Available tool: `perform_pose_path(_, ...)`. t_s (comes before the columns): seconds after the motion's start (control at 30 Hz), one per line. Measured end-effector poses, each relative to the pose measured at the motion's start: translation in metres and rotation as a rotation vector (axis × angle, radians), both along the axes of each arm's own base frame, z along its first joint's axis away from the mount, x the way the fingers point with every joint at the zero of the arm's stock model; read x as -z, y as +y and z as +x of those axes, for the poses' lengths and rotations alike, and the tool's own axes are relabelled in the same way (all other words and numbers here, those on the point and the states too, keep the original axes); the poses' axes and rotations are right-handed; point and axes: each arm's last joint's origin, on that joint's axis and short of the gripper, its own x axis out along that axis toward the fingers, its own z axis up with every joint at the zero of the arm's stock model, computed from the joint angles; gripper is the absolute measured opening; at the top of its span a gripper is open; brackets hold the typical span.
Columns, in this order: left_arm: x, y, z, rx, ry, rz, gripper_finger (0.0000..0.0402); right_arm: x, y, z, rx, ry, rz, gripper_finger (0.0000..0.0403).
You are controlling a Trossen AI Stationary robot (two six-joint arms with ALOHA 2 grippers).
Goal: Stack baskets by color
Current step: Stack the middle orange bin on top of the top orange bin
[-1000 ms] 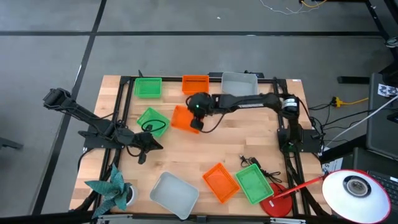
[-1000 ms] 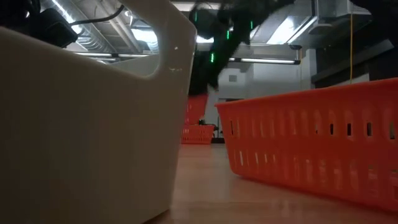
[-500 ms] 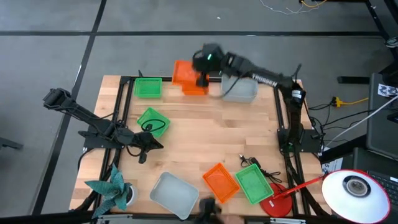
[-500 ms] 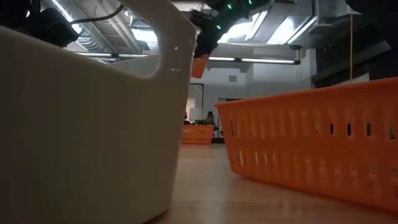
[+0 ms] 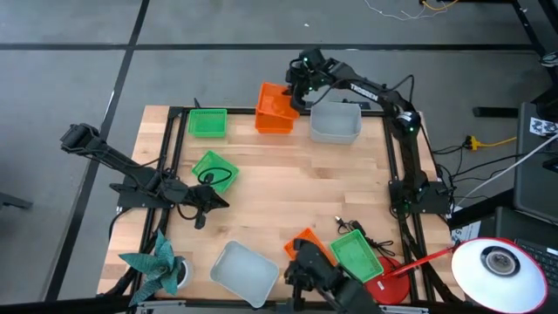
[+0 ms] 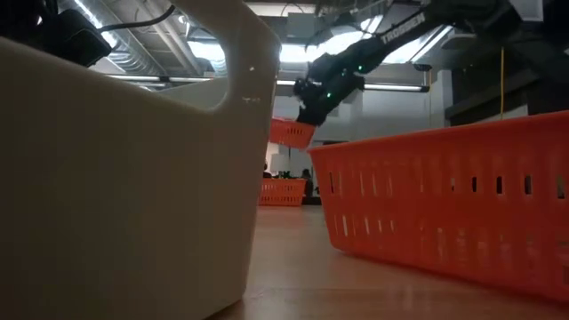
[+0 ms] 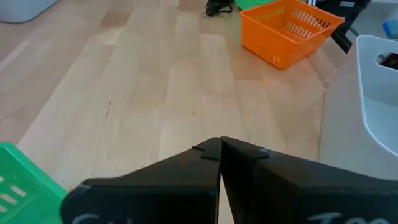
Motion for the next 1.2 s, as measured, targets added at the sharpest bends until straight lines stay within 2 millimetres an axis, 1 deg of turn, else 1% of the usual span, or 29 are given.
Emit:
perform_pose_path(0.17, 0.0, 0.0, 0.0, 0.0, 0.0, 0.0, 0.0, 0.025, -0.003, 0.008, -0.006, 0.055, -0.005, 0.0)
perform_pose_path(0.27, 0.0, 0.0, 0.0, 0.0, 0.0, 0.0, 0.0, 0.035, -0.004, 0.012, -0.009, 0.073, -0.008, 0.0)
perform_pose_path(0.43, 0.0, 0.0, 0.0, 0.002, -0.001, 0.004, 0.0, 0.034, -0.003, 0.017, -0.006, 0.066, -0.062, 0.0)
perform_pose_path(0.53, 0.0, 0.0, 0.0, 0.0, -0.001, 0.008, 0.0, 0.039, -0.002, 0.019, -0.007, 0.082, -0.057, 0.0)
perform_pose_path(0.83, 0.0, 0.0, 0.0, -0.012, -0.003, 0.013, 0.0, 0.042, 0.002, 0.024, -0.003, 0.106, -0.079, 0.0)
perform_pose_path(1.2, 0.0, 0.0, 0.0, -0.013, -0.004, 0.014, 0.0, 0.043, 0.003, 0.023, -0.023, 0.11, -0.087, 0.0005)
